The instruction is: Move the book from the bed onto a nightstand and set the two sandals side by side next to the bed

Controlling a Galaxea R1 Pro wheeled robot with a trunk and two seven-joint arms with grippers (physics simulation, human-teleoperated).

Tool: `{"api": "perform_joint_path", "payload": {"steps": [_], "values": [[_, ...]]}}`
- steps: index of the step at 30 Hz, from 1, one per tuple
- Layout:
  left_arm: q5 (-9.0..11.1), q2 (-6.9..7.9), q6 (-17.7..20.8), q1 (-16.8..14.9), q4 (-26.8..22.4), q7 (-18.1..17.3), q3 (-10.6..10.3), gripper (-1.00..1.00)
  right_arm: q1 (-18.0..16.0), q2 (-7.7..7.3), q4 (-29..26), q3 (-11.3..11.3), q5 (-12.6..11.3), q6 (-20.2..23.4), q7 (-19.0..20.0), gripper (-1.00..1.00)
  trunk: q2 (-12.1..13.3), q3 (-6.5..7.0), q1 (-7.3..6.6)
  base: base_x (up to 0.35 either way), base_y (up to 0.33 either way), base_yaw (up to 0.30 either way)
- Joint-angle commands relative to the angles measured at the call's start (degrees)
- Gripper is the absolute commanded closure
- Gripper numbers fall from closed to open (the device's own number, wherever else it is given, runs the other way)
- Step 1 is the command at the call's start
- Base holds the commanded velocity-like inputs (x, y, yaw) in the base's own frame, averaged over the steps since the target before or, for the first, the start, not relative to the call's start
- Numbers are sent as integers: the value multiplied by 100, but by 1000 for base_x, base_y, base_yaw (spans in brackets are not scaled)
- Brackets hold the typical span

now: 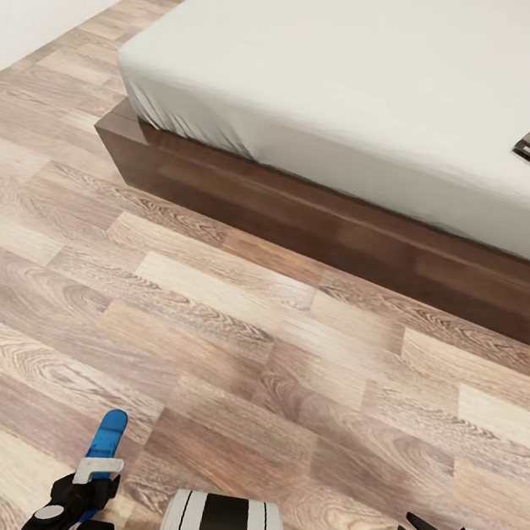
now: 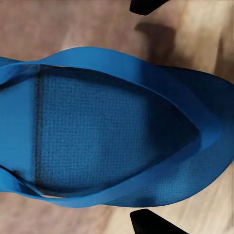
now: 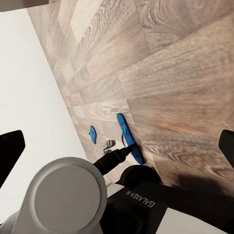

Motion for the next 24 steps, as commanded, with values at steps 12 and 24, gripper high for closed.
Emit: {"api": "perform_joint_path", "payload": {"steps": [12, 24], "values": [[-1, -1, 12, 0, -3, 28, 17, 100, 0, -1, 1, 1, -33, 42, 1, -100, -1, -3, -1, 0, 0, 0], [1, -1, 12, 0, -3, 29, 18, 100, 0, -1, 1, 1, -34, 42, 1, -100, -1, -3, -1, 0, 0, 0]]}}
